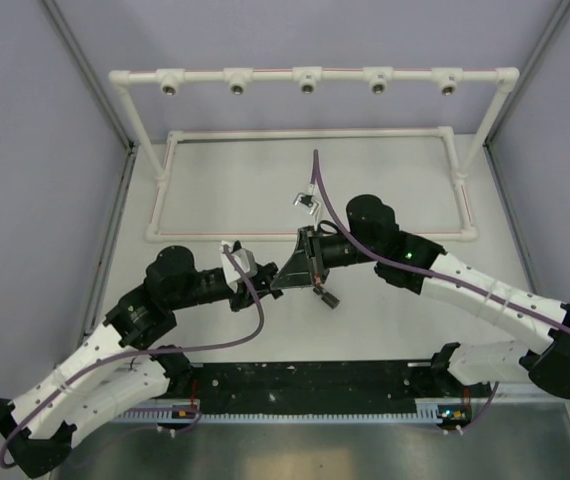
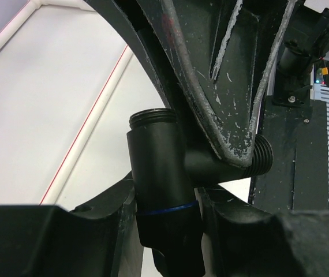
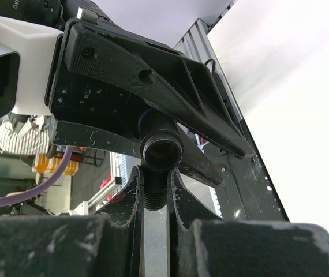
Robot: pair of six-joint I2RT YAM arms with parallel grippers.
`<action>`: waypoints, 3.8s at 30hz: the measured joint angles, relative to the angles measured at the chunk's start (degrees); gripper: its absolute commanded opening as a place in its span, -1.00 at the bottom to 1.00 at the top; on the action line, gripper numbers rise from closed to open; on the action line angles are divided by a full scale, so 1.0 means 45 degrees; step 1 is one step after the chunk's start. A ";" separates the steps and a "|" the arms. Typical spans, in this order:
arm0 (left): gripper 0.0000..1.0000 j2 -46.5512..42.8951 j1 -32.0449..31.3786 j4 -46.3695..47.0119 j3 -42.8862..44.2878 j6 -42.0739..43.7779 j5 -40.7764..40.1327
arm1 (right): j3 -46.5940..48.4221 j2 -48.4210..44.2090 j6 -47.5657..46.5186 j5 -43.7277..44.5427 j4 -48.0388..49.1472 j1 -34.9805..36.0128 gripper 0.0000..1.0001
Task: Install the water faucets
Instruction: Adjust the water faucet.
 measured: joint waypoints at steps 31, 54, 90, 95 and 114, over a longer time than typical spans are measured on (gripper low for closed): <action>-1.00 0.0165 -0.0243 -0.0738 0.0136 -0.0039 -0.0520 | 0.0495 0.0476 -0.0010 0.0019 -0.0573 0.0160 -1.00; 0.03 -0.0223 -0.0262 0.0680 -0.0719 -0.1379 0.0189 | 0.0491 0.0471 -0.0107 -0.0282 -0.0568 0.0194 -1.00; -1.00 -0.0389 -0.0369 0.2846 -0.1452 -0.3803 0.0228 | 0.0189 0.0078 -0.1705 0.0772 0.0296 0.0695 -0.16; -1.00 -0.0393 -0.0369 0.2788 -0.1515 -0.3983 0.0228 | 0.0034 -0.0146 -0.2244 0.1384 0.0121 0.0840 -0.13; -1.00 -0.1336 -0.0403 0.1875 -0.1627 -0.3560 -0.0136 | -0.0622 -0.0461 -0.2560 0.2380 0.0554 0.1166 0.03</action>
